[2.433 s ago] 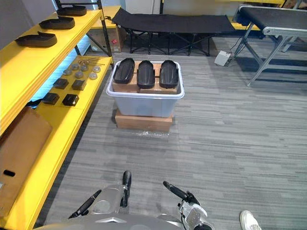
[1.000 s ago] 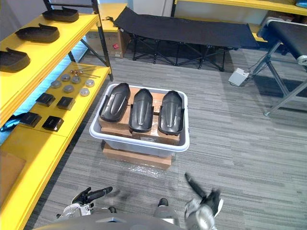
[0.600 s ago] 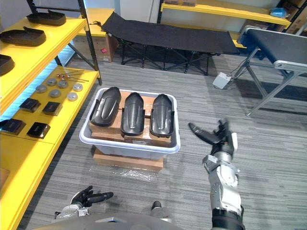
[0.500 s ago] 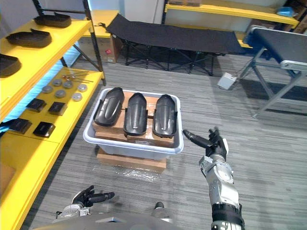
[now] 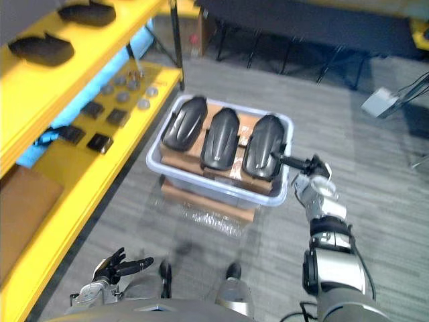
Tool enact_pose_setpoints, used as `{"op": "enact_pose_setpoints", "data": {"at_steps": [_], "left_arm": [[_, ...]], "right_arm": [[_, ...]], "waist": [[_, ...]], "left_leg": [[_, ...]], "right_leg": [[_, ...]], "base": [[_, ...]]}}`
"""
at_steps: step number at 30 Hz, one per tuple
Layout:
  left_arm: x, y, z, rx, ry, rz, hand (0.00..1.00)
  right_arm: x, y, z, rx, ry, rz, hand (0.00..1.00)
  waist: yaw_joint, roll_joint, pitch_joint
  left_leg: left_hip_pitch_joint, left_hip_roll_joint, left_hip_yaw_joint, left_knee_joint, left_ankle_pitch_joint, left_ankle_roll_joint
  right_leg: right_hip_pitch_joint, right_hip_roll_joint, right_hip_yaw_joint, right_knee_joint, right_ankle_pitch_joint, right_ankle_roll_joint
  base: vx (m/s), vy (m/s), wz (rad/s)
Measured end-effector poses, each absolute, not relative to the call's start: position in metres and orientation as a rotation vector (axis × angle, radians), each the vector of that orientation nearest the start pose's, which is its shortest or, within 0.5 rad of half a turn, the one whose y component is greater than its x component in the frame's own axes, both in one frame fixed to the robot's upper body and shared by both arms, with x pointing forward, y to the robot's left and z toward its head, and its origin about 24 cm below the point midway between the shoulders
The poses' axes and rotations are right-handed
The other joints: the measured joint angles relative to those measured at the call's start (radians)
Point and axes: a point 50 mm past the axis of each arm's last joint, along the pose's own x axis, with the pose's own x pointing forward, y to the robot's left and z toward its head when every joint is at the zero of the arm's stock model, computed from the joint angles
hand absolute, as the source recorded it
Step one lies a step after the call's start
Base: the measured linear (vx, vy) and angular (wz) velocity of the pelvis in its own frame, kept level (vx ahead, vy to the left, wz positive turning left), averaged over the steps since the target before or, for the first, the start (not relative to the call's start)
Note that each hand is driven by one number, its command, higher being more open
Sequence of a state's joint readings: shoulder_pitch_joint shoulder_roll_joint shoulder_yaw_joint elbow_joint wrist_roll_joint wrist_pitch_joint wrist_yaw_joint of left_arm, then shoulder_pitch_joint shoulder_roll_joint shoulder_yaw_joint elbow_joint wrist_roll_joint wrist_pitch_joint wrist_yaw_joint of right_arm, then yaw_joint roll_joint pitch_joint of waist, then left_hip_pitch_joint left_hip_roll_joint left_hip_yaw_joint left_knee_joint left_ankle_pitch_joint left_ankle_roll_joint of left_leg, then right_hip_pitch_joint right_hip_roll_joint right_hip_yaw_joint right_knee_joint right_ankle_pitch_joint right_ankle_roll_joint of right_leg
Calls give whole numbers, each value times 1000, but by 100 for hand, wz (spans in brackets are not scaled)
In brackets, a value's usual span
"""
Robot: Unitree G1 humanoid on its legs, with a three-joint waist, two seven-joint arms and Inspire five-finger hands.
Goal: Walk over and take three plastic housings, then place them on the shelf
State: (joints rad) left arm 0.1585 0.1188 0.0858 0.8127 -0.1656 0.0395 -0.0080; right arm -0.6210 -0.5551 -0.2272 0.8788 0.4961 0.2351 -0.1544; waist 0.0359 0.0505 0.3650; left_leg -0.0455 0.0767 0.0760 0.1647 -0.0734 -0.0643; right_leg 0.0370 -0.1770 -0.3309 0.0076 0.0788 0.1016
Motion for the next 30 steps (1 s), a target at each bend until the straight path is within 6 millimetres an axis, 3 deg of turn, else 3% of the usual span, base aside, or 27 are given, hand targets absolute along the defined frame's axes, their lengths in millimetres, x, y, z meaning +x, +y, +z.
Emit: {"op": "enact_pose_setpoints", "data": {"at_steps": [3,6,13,14,22,30], "left_arm": [[120,203,-138,-125,899,221,100],[122,201,-136,-133,878,213,100],[131,196,-132,-139,813,186,100],[132,195,-131,-144,809,186,100],[135,189,-131,-186,809,185,100],[140,187,-130,-226,792,196,100]], "right_arm": [[338,-339,89,192,308,-563,100],[342,-338,97,198,309,-567,100],[342,-363,128,176,277,-721,100],[342,-365,133,177,272,-732,0],[342,-365,134,138,346,-741,0],[331,-382,137,11,445,-812,0]], "waist": [[26,20,57],[23,30,64],[43,53,102],[45,54,106],[61,69,123],[76,84,134]], "left_leg": [[-24,-3,-13,7,12,4],[-43,-7,-23,8,14,8],[-84,-25,-34,23,18,14],[-87,-26,-35,25,18,15],[-94,-32,-45,55,14,20],[-158,-35,-59,70,28,17]], "right_leg": [[-20,-2,-8,11,4,-3],[-35,-6,-19,15,3,-3],[-87,-32,-19,72,-15,2],[-95,-36,-19,86,-21,1],[-137,-68,-14,207,-80,3],[-227,-89,-15,303,-116,-5]], "base": [[-64,-8,12],[15,-3,11],[-8,21,6],[-29,14,4],[-44,-11,4],[-40,-27,6]]}}
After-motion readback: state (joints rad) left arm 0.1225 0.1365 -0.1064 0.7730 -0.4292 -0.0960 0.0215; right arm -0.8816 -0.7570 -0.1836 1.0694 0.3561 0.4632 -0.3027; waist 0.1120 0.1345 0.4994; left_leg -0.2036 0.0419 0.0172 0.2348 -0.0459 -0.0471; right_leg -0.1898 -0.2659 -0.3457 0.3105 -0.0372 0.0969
